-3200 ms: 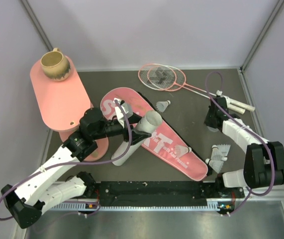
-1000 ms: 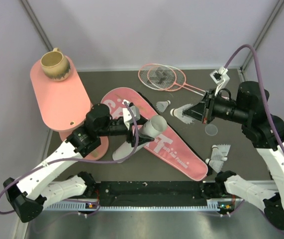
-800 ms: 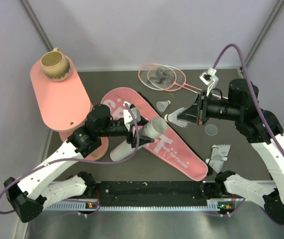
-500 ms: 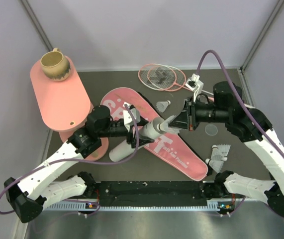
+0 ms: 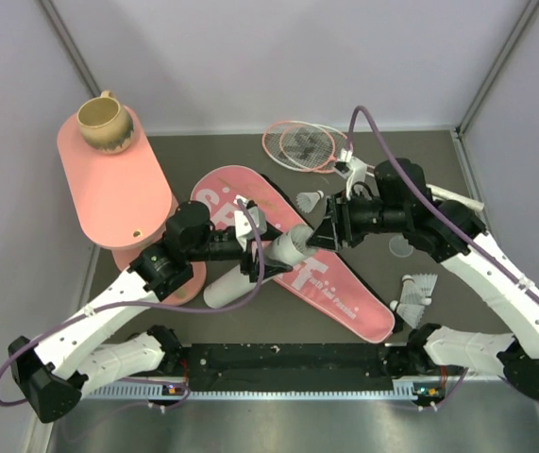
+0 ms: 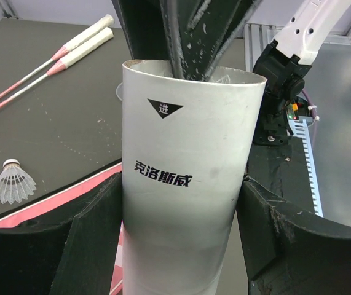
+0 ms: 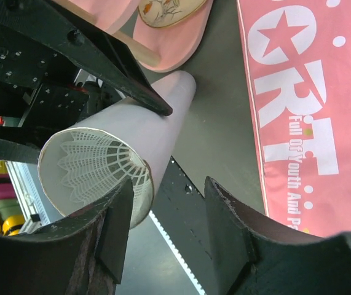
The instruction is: Pack up the badminton gear
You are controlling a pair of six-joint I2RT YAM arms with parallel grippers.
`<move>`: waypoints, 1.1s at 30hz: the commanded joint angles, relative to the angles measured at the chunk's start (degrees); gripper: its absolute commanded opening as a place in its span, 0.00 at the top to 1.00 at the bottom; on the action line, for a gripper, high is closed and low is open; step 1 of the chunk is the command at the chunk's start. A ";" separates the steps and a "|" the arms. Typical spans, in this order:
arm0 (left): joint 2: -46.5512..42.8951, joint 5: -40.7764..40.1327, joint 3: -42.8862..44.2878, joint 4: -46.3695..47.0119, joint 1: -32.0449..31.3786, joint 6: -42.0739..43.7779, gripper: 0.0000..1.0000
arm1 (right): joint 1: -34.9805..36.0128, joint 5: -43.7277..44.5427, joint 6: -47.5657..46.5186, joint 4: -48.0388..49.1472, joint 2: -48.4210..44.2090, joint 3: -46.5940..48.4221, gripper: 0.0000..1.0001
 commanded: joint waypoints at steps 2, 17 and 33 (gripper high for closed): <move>-1.11 1.41 0.10 3.87 -0.17 -0.51 0.91 | 3.54 3.22 -0.51 4.22 1.40 -0.63 0.49; -2.07 -3.77 -1.30 4.74 -0.09 -1.12 0.91 | 4.86 30.99 -0.33 10.55 -13.62 -4.48 0.13; -8.66 -11.16 -4.38 9.31 -0.09 -3.50 0.91 | -12.36 29.50 -6.37 31.90 1.64 -23.22 0.13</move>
